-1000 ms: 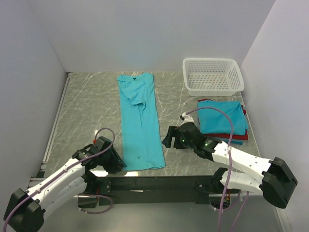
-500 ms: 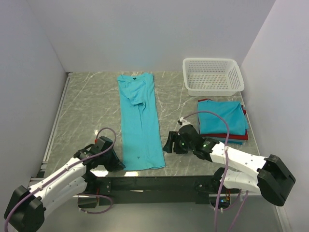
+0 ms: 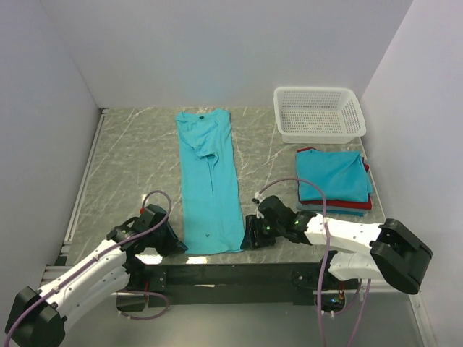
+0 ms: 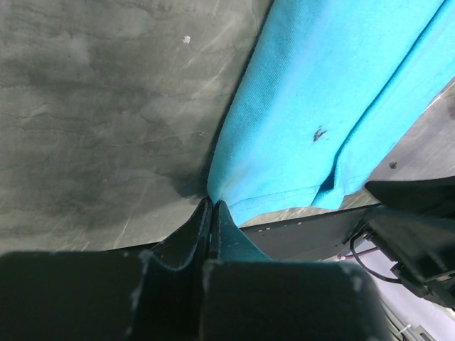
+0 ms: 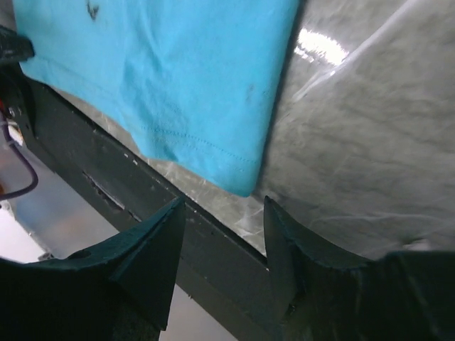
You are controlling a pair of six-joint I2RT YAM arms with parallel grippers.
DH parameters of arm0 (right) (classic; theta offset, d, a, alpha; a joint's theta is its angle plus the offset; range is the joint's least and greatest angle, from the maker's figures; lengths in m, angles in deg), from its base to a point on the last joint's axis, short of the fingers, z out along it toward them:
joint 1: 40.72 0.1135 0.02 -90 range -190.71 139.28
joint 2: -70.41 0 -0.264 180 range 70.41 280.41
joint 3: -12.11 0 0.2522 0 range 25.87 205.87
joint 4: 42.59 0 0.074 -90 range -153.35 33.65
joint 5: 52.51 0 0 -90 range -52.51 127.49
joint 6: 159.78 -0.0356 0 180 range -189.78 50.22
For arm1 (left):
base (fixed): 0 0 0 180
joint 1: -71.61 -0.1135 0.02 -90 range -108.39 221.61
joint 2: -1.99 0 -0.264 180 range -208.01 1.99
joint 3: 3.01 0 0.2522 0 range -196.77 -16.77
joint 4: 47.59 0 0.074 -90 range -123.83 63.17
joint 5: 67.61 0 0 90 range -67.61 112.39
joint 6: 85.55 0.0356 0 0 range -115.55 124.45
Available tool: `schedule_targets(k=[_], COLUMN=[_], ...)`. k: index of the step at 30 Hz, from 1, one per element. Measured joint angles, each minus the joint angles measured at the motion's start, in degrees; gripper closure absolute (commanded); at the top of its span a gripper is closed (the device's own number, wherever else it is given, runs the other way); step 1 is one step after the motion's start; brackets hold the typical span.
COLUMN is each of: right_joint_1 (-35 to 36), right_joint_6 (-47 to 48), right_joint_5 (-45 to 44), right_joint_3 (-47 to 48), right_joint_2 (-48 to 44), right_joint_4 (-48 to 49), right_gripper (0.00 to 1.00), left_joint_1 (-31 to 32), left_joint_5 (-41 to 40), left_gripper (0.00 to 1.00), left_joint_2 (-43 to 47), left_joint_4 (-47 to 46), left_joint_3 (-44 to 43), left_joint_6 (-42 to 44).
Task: Fold and stack the t-shirts
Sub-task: Fold the tshirt
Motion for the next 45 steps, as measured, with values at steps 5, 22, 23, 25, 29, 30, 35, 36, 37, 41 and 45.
schedule_targets(k=[5,22,23,25,29,30,35,36,37,41,45], right_joint_1=[1.46,1.46,1.49,1.49,1.46,1.46,1.14,1.01,0.79,-1.14,-3.43], right_joint_6=[-1.79,-2.34,-2.14,-1.92,-1.16,-0.79,1.09,1.55,2.01,3.89,5.46], right_joint_5=[0.7,-1.14,-1.84,-3.21,-6.34,-7.06,-9.42,-10.12,-10.8,-13.9,-16.96], right_joint_3=[-0.7,0.44,0.81,1.75,4.52,5.42,10.21,11.41,12.7,18.49,24.13], right_joint_2=[1.16,5.68,5.42,4.55,2.36,2.05,2.25,2.69,3.26,5.88,8.79], right_joint_4=[1.18,2.62,2.14,1.62,0.83,0.83,0.7,0.68,0.59,0.07,-0.7], right_gripper=[0.49,0.99,1.0,1.0,1.0,1.0,1.0,1.0,1.0,1.0,1.0], left_joint_1=[0.0,0.0,0.0,0.0,0.0,0.0,0.02,0.02,0.02,0.0,-0.04], left_joint_5=[0.04,0.52,0.7,0.92,0.94,0.94,-1.33,-2.45,-3.43,-7.78,-12.2], left_gripper=[1.0,1.0,1.0,1.0,1.0,1.0,1.0,1.0,1.0,1.0,1.0], left_joint_2=[0.26,0.07,0.2,0.52,0.68,0.63,-0.74,-1.4,-2.12,-5.77,-10.45], left_joint_4=[-0.22,-2.36,-2.99,-4.52,-7.52,-8.15,-10.88,-11.67,-12.44,-16.33,-19.8], left_joint_3=[0.79,0.85,0.85,0.85,0.79,0.7,-1.97,-2.84,-3.78,-6.97,-9.79], left_joint_6=[-0.09,-0.13,-0.13,-0.07,0.11,0.13,0.98,1.07,1.16,1.6,1.9])
